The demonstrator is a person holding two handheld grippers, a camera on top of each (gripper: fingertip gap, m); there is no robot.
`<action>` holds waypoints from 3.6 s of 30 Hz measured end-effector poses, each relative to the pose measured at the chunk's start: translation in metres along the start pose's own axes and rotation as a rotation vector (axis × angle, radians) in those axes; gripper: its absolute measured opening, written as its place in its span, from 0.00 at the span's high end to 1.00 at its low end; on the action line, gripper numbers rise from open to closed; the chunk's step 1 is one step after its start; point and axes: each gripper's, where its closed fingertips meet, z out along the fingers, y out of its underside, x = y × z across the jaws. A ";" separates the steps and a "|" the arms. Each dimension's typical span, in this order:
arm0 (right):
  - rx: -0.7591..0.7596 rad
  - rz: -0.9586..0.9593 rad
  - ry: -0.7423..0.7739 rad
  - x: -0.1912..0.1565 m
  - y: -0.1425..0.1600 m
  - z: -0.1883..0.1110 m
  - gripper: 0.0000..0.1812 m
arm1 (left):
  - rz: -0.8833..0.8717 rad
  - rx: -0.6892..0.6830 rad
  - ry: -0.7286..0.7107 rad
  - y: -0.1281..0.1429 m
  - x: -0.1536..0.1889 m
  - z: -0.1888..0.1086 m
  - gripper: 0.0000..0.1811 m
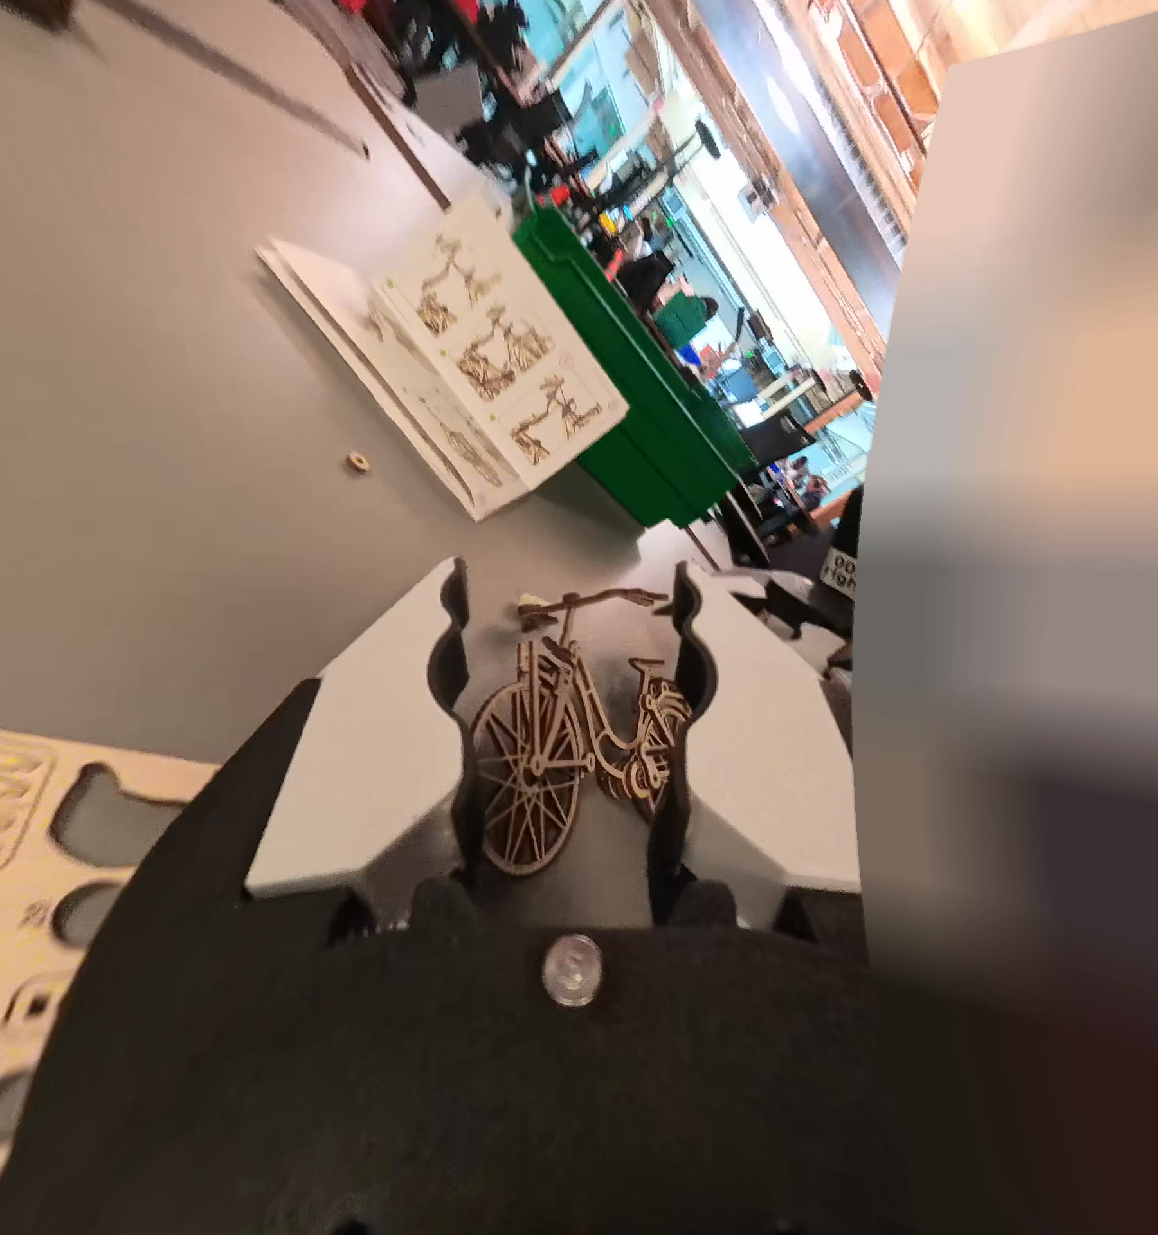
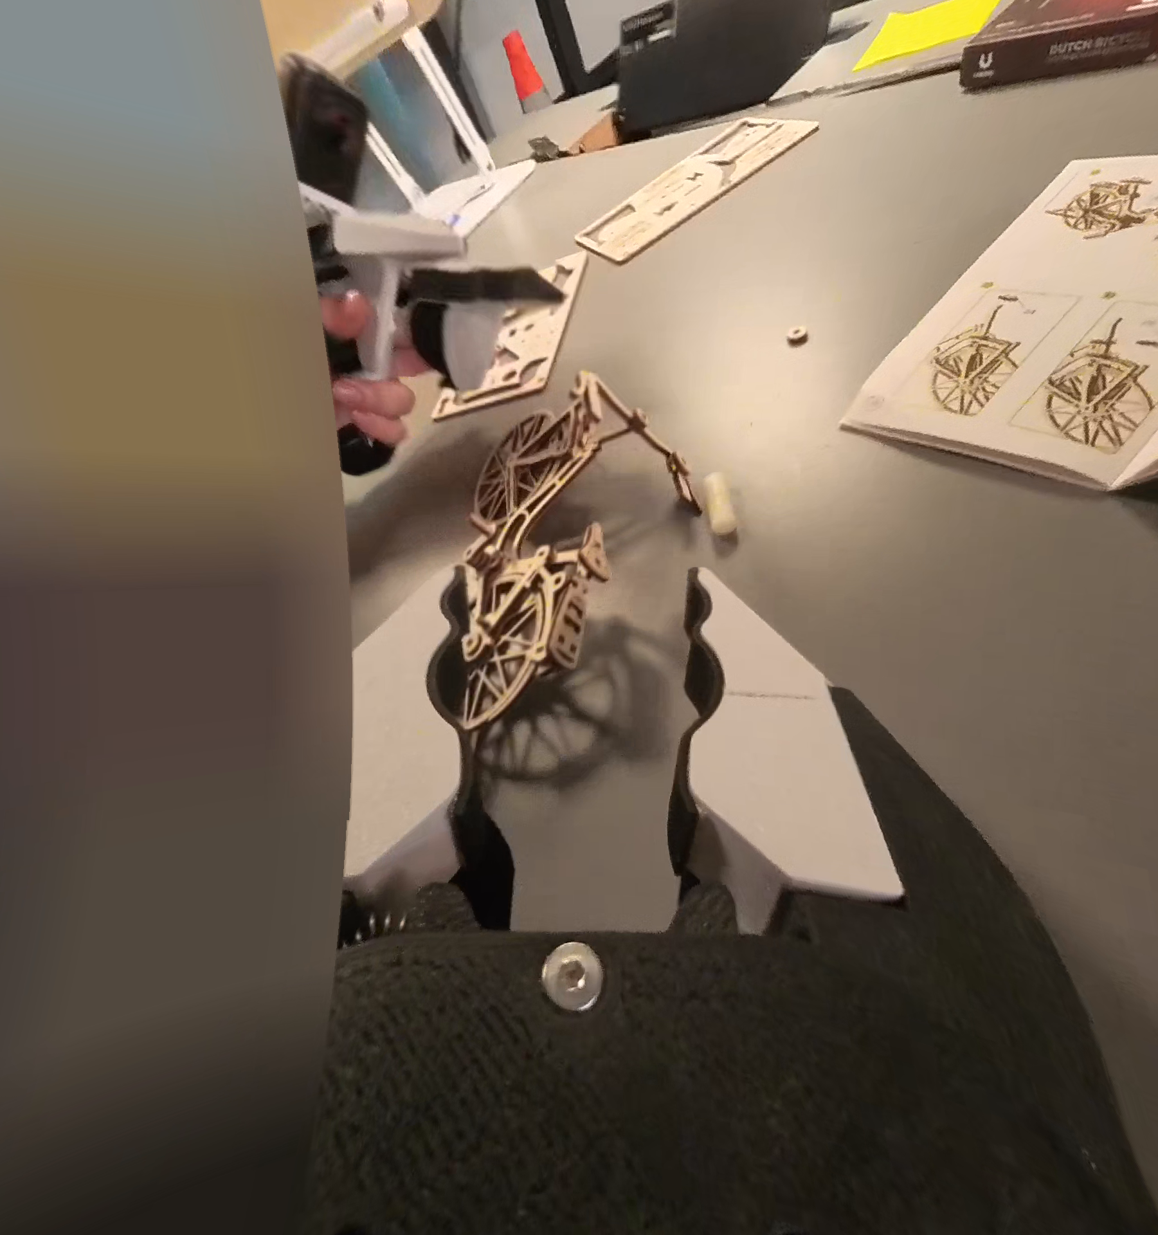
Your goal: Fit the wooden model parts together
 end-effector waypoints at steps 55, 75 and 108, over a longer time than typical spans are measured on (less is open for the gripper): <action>-0.586 -0.691 -0.186 0.057 -0.109 0.152 0.96 | 0.436 0.765 -0.553 -0.061 -0.020 -0.157 0.62; -0.746 -0.772 -0.353 0.072 -0.094 0.180 0.89 | 0.443 0.719 -0.540 -0.058 -0.020 -0.152 0.61; -0.766 -0.957 -0.509 0.071 -0.096 0.171 0.94 | 0.723 -0.411 -0.313 -0.037 -0.098 -0.063 0.99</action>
